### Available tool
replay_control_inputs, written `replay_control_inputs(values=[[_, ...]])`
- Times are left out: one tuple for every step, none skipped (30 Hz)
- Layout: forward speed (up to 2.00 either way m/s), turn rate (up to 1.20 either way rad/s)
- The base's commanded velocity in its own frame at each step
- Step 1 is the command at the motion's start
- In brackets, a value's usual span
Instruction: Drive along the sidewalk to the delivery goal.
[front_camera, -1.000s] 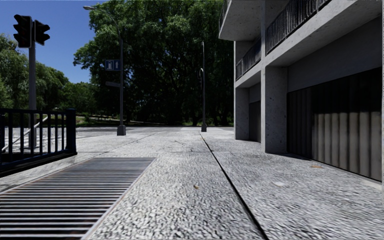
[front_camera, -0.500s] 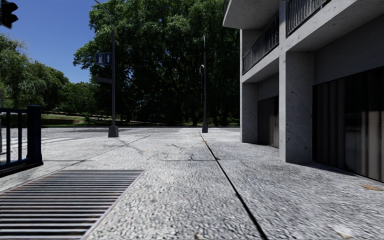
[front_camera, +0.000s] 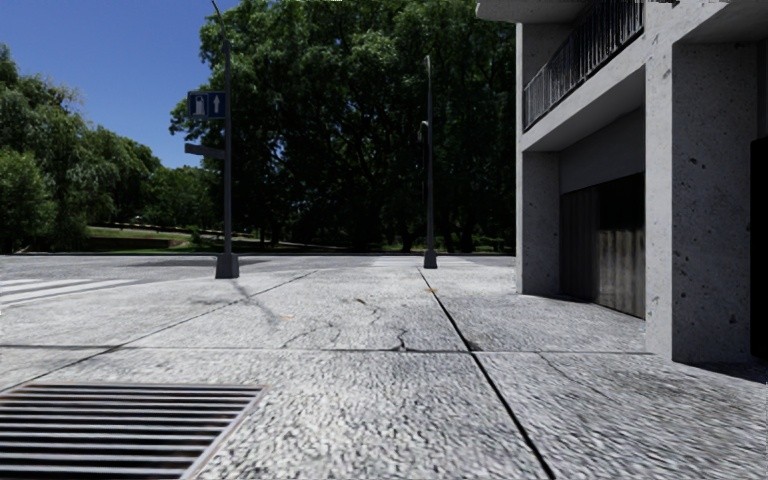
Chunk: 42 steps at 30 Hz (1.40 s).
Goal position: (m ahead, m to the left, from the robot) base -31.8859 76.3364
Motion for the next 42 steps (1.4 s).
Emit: replay_control_inputs(values=[[2.0,0.48],[2.0,0.49],[2.0,0.49],[2.0,0.49],[2.0,0.49],[2.0,0.49],[2.0,0.49],[2.0,0.49],[2.0,0.49],[2.0,0.49],[2.0,0.49],[2.0,0.49],[2.0,0.5],[2.0,0.5],[2.0,0.5],[2.0,0.5],[2.0,0.5],[2.0,0.5],[2.0,0.5],[2.0,0.5],[2.0,0.5],[2.0,0.5],[2.0,0.5],[2.0,0.5],[2.0,0.5],[2.0,0.5],[2.0,0.5],[2.0,0.5],[2.0,0.5],[2.0,0.5],[2.0,0.5],[2.0,0.5],[2.0,0.5],[2.0,0.5],[2.0,0.5],[2.0,0.5],[2.0,0.5],[2.0,0.5],[2.0,0.5],[2.0,0.5],[2.0,0.5],[2.0,0.5]])
